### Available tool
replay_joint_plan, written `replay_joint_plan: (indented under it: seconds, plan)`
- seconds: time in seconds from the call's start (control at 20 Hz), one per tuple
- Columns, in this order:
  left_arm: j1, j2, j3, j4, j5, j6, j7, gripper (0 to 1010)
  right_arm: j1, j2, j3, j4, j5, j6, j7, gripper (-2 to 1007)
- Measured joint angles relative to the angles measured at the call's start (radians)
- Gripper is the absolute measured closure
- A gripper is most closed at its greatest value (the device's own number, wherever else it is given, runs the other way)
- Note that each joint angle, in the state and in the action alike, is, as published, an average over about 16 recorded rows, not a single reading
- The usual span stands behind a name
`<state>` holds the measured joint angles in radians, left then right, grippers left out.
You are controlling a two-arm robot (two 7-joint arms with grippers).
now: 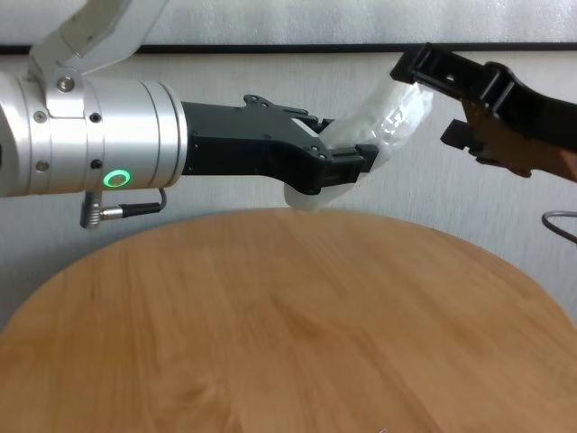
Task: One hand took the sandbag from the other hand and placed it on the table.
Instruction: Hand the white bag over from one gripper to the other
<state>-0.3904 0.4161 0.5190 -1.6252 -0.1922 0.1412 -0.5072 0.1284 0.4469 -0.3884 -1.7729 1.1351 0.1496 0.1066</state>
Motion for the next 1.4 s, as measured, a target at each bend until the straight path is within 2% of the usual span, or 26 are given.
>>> replay_joint_plan:
  seconds: [1.4]
  plan:
    - [0.000,0.000,0.000,0.000,0.000,0.000,0.000,584,0.101,-0.014,-0.081,0.099,0.074,-0.006,-0.023,0]
